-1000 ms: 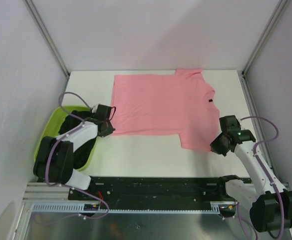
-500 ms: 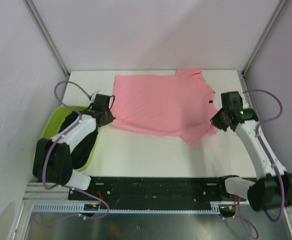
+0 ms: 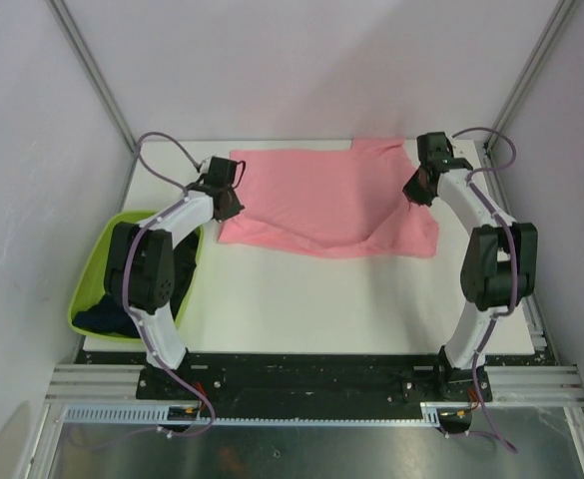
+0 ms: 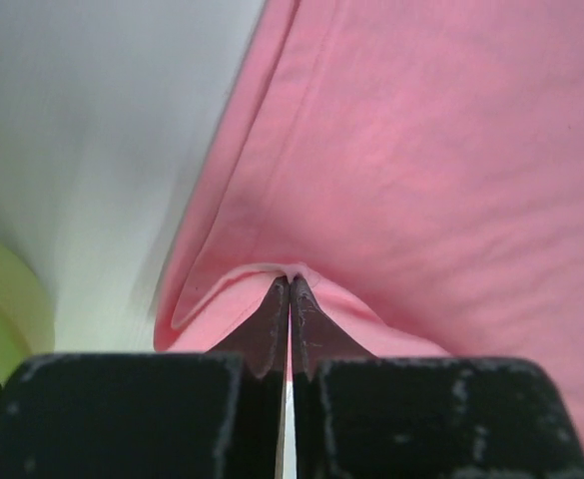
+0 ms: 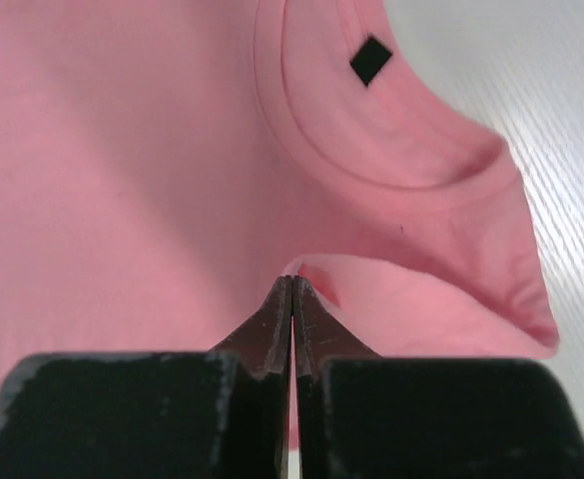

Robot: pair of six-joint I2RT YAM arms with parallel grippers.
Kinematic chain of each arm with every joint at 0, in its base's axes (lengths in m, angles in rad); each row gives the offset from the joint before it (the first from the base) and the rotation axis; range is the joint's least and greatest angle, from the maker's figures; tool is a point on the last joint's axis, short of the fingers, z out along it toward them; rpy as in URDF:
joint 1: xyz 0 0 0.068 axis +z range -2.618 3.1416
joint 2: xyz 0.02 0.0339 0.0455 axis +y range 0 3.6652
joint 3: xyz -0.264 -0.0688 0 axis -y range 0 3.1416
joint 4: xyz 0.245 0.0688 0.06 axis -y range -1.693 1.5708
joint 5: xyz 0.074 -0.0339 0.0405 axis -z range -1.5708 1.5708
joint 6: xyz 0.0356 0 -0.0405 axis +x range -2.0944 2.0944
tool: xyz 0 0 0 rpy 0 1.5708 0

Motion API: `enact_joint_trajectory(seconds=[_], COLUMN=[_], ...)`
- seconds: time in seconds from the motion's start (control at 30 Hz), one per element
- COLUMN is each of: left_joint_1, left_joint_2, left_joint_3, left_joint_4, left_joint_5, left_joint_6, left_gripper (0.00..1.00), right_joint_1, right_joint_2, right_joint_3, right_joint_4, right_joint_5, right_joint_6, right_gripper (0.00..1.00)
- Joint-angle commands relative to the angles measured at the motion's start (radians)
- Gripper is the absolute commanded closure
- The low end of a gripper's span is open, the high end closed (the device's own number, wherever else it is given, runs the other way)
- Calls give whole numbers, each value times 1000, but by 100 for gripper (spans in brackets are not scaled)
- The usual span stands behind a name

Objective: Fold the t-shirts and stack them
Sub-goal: Fold the flattened tshirt in 1/3 of the way

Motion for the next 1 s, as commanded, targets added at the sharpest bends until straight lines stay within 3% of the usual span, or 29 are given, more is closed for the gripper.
enact_joint_trajectory(seconds=[0.0, 0.2, 0.97], left_joint_1=[31, 46, 91], left_joint_2=[37, 53, 81], left_joint_3=[72, 85, 139], left_joint_4=[5, 6, 10], left_joint_5=[-45, -60, -29], left_joint_6=[17, -1, 23], left_gripper=[100, 100, 100], right_joint_1=[-35, -48, -98], right_joint_2=[70, 123, 89], right_joint_3=[112, 161, 95], right_joint_4=[35, 56, 146], right_joint_5=[13, -2, -18], right_joint_6=[-36, -46, -40], right_gripper=[100, 100, 100])
